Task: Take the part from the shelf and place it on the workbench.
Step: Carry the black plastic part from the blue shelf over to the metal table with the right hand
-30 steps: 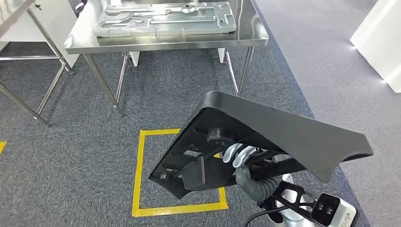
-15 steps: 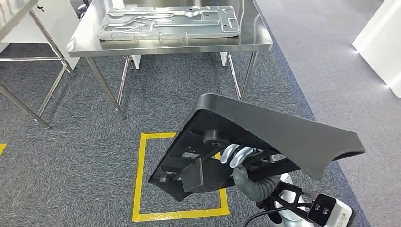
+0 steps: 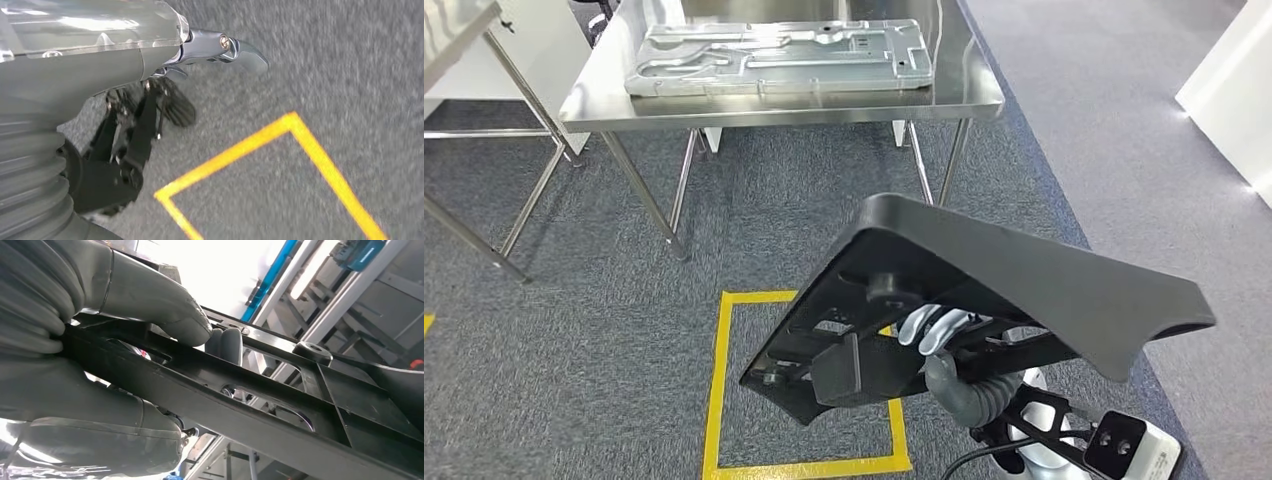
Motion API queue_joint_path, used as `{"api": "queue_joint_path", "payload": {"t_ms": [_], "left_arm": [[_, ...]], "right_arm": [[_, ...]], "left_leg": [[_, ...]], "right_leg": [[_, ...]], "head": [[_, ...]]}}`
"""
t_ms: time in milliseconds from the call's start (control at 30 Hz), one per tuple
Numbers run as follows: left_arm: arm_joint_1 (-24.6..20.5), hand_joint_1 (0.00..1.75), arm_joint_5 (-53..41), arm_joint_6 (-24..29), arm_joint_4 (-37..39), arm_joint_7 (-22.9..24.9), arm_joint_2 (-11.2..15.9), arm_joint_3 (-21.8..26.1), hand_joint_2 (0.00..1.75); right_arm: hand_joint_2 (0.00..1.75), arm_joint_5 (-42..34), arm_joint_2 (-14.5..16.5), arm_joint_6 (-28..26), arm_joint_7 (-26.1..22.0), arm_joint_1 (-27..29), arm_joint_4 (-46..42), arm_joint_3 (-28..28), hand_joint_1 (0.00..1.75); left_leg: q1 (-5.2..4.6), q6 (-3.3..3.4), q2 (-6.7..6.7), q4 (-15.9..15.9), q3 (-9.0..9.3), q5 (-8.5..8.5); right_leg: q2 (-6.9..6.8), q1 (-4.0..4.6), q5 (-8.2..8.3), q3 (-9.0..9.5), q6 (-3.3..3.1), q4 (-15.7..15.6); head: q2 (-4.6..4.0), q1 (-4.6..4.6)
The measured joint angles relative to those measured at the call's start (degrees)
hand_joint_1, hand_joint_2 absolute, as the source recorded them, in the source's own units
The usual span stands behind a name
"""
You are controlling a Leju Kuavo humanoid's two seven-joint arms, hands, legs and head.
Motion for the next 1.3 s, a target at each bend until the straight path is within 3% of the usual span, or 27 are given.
{"api": "queue_joint_path", "payload": {"t_ms": [133, 167, 233, 267, 300, 333, 367, 433, 467, 533, 633, 700, 767, 800, 833, 900, 967, 1000, 1133, 1200, 1267, 1300], "left_arm": [[-0.18, 0.0, 0.02, -0.02, 0.0, 0.04, -0.01, 0.01, 1.75], [-0.21, 0.0, 0.02, -0.02, 0.0, 0.04, -0.01, 0.01, 1.75], [-0.26, 0.0, 0.02, -0.02, 0.0, 0.04, -0.01, 0.01, 1.75], [-0.3, 0.0, 0.01, -0.02, 0.0, 0.04, -0.01, 0.01, 1.75], [-0.29, 0.0, 0.01, -0.02, 0.0, 0.04, -0.01, 0.0, 1.75], [-0.25, 0.0, 0.01, -0.02, 0.0, 0.04, -0.01, 0.0, 1.75], [-0.22, 0.0, 0.01, -0.03, 0.0, 0.04, -0.03, 0.0, 1.75], [-0.24, 0.0, 0.01, -0.05, 0.0, 0.05, -0.1, 0.0, 1.75], [-0.31, 0.0, 0.01, -0.07, 0.0, 0.05, -0.14, 0.0, 1.75], [-0.44, 0.0, 0.01, -0.07, 0.0, 0.07, -0.19, 0.0, 1.75], [-0.57, 0.0, 0.01, -0.07, 0.0, 0.1, -0.2, 0.0, 1.75], [-0.6, 0.0, 0.01, -0.07, 0.0, 0.14, -0.17, 0.0, 1.75], [-0.56, 0.0, 0.01, -0.07, 0.0, 0.2, -0.1, 0.0, 1.75], [-0.51, 0.0, 0.01, -0.07, 0.0, 0.26, -0.08, 0.0, 1.75], [-0.45, 0.0, 0.01, -0.05, 0.0, 0.32, -0.07, 0.01, 1.75], [-0.33, 0.0, 0.02, -0.03, 0.0, 0.4, 0.01, 0.03, 1.75], [-0.33, 0.0, 0.02, -0.02, 0.0, 0.46, 0.08, 0.05, 1.75], [-0.38, 0.0, 0.0, -0.03, 0.0, 0.49, 0.1, 0.06, 1.75], [-0.39, 0.0, 0.02, -0.03, 0.0, 0.59, 0.09, 0.09, 1.75], [-0.36, 0.0, 0.02, -0.01, 0.0, 0.6, 0.09, 0.17, 1.75], [-0.35, 0.0, 0.01, -0.01, 0.0, 0.58, 0.1, 0.31, 1.75], [-0.32, 0.0, 0.01, -0.01, 0.0, 0.57, 0.09, 0.36, 1.75]], "right_arm": [[1.75, 0.01, 0.0, 0.22, -0.01, 0.16, -0.53, -0.37, 1.75], [1.75, 0.0, 0.0, 0.32, -0.01, 0.21, -0.68, -0.45, 1.75], [1.75, -0.01, 0.0, 0.62, -0.02, 0.51, -0.83, -0.7, 1.75], [1.75, -0.01, 0.0, 0.75, -0.02, 0.77, -0.83, -0.9, 1.75], [1.75, -0.01, -0.01, 0.86, -0.01, 1.04, -0.83, -1.13, 1.75], [1.75, -0.01, -0.01, 0.92, -0.01, 1.28, -0.87, -1.36, 1.75], [1.75, -0.01, -0.01, 0.96, 0.0, 1.44, -0.95, -1.56, 1.75], [1.75, -0.01, 0.0, 1.08, -0.01, 1.56, -1.18, -1.87, 1.75], [1.75, 0.0, 0.01, 1.16, -0.01, 1.57, -1.31, -1.97, 1.75], [1.75, 0.03, 0.05, 1.46, -0.02, 1.54, -1.48, -2.12, 1.75], [1.75, 0.03, 0.49, 1.85, -0.02, 1.43, -1.61, -2.29, 1.75], [1.75, -0.01, 0.87, 1.91, -0.02, 1.21, -1.62, -2.3, 1.75], [1.75, -0.02, 1.19, 1.95, -0.01, 1.1, -1.6, -2.3, 1.75], [1.75, -0.01, 1.3, 1.96, -0.01, 1.11, -1.58, -2.3, 1.75], [1.75, -0.01, 1.4, 1.96, 0.0, 1.11, -1.58, -2.3, 1.75], [1.75, -0.01, 1.58, 1.96, 0.0, 1.11, -1.58, -2.32, 1.75], [1.75, -0.04, 1.75, 1.96, -0.01, 1.11, -1.59, -2.43, 1.75], [1.75, -0.07, 1.81, 1.96, -0.01, 1.11, -1.6, -2.53, 1.75], [1.75, -0.51, 1.84, 2.26, 0.0, 1.17, -1.9, -3.22, 1.75], [1.75, -1.04, 1.83, 2.84, -0.02, 1.28, -2.32, -3.83, 1.75], [1.75, -1.53, 1.81, 3.54, -0.03, 1.57, -2.5, -4.57, 1.75], [1.75, -1.77, 1.81, 3.87, -0.02, 1.77, -2.5, -4.93, 1.75]], "left_leg": [[0.09, 1.39, -0.13, -0.71, 0.74, -0.57], [0.18, 1.72, -0.11, -0.95, 1.1, -0.66], [0.16, 2.22, -0.1, -1.1, 1.59, -1.07], [0.12, 2.35, -0.17, -1.1, 1.85, -1.33], [0.07, 2.38, -0.28, -1.09, 2.2, -1.64], [0.04, 2.33, -0.41, -1.09, 2.69, -1.99], [0.01, 2.24, -0.54, -1.09, 3.3, -2.39], [-0.12, 1.88, -0.7, -1.08, 4.33, -3.3], [-0.17, 1.6, -0.75, -1.09, 4.62, -3.71], [-0.18, 0.93, -0.74, -1.23, 4.93, -4.3], [-0.13, -0.02, -0.53, -0.48, 5.19, -5.19], [0.04, -0.57, -0.5, 4.67, 2.75, -7.42], [0.14, -1.06, -0.5, 12.34, -2.0, -9.94], [0.18, -1.22, -0.49, 14.56, -3.82, -9.9], [0.23, -1.32, -0.49, 14.69, -4.69, -8.61], [0.3, -1.23, -0.45, 8.72, -3.32, -3.3], [0.07, -0.57, -0.4, 2.2, -0.92, -0.05], [-0.07, -0.11, -0.39, 0.57, -0.3, 0.28], [-0.02, 1.53, -0.48, -0.54, 0.41, -0.41], [0.13, 2.18, -0.42, -0.93, 0.98, -0.63], [0.06, 2.59, -0.4, -0.95, 1.43, -1.11], [0.02, 2.66, -0.42, -0.94, 1.73, -1.39]], "right_leg": [[-0.02, -0.01, -1.29, -0.16, 1.27, 1.16], [-0.01, -0.06, -2.4, -1.31, 1.52, 3.58], [0.03, -0.13, -5.18, -5.81, 1.78, 11.42], [0.03, -0.16, -5.85, -8.14, 1.85, 14.82], [0.03, -0.19, -5.5, -9.75, 1.85, 16.58], [0.04, -0.2, -3.89, -10.23, 1.76, 16.01], [0.04, -0.18, -1.4, -9.65, 1.57, 13.37], [0.08, 0.09, 3.28, -6.97, 0.87, 5.65], [0.11, 0.27, 4.24, -5.9, 0.59, 2.96], [0.22, 0.64, 3.91, -5.11, 0.12, 1.14], [0.45, 0.22, 3.68, -4.21, -0.69, 0.17], [0.34, 0.0, 3.4, -3.33, -1.2, -0.33], [0.25, 0.0, 2.78, -2.69, -1.43, -0.35], [0.28, 0.0, 2.42, -2.29, -1.42, -0.34], [0.32, 0.0, 2.02, -1.8, -1.39, -0.33], [0.41, -0.02, 1.12, -0.54, -1.19, -0.31], [0.44, 0.17, 0.21, 0.34, -0.63, -0.23], [0.44, 0.26, -0.09, 0.51, -0.31, -0.23], [0.38, 0.19, -1.1, 0.53, 0.92, 0.29], [0.35, 0.06, -3.38, -2.02, 1.39, 5.28], [0.34, -0.04, -5.92, -6.9, 1.62, 13.2], [0.34, -0.08, -6.1, -8.91, 1.67, 15.85]], "head": [[0.0, 0.0], [0.0, 0.0], [0.0, 0.0], [0.0, 0.0], [0.0, 0.0], [0.0, 0.0], [0.0, 0.0], [0.0, 0.01], [0.0, 0.0], [0.0, 0.01], [0.0, -0.01], [0.0, 0.0], [0.0, 0.0], [0.0, 0.0], [0.0, 0.0], [0.0, 0.0], [0.0, 0.01], [0.0, 0.01], [0.0, 0.0], [0.0, 0.01], [0.0, 0.01], [0.0, 0.0]]}}
